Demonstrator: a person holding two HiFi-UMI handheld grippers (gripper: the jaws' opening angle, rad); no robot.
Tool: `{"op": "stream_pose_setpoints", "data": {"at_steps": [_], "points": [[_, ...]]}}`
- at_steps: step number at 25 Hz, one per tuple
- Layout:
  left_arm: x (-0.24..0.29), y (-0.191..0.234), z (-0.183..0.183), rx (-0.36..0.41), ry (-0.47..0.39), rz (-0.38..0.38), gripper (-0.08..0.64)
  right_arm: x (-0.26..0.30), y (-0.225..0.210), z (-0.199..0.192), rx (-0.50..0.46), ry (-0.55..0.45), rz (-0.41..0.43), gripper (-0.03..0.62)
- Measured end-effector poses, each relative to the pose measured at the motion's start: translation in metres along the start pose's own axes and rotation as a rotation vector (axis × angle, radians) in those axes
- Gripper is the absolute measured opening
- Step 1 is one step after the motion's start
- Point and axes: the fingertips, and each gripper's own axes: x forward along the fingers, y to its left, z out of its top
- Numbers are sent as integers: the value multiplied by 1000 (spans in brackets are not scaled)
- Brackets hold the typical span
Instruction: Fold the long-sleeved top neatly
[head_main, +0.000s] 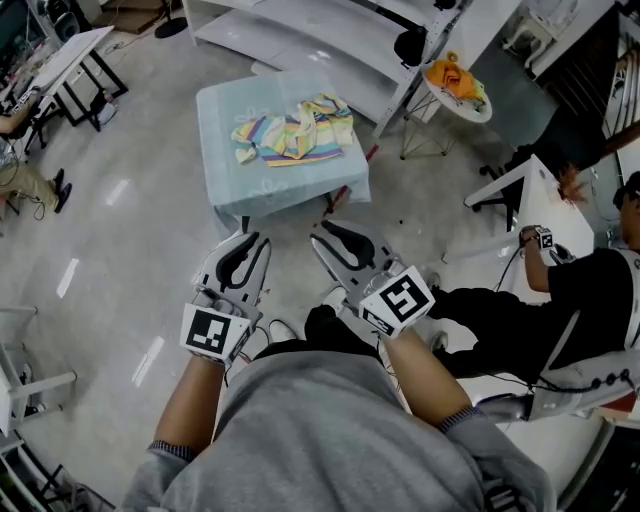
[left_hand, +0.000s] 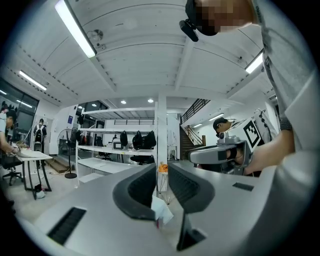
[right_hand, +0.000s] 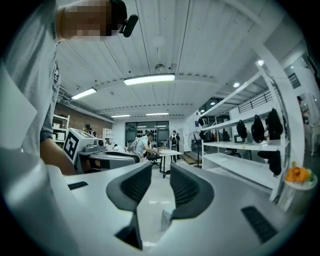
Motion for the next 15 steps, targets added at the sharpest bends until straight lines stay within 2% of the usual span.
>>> {"op": "stream_pose_setpoints", "data": {"at_steps": [2,4,6,9,12,15], "points": [[2,-4,-2,-8,8,-20,159,-1,0,-3,8,17,11,196],[3,-5,-2,-12,6,-31,217,-1,-2,-6,9,31,21,282],[5,-5,-1,-16,-2,-41,267,-1,-4,-8,3,45,29,340],[11,-5,-4,-23,12,-46,293,-3,-11,-9,-10,60,30,385],[19,-2,-13,-43,91,-27,301,-4,-24,-10,-7,63,29,396],[32,1,-17,-58,62,-14,305,-4,-41,-17,8,68,35,400]]}}
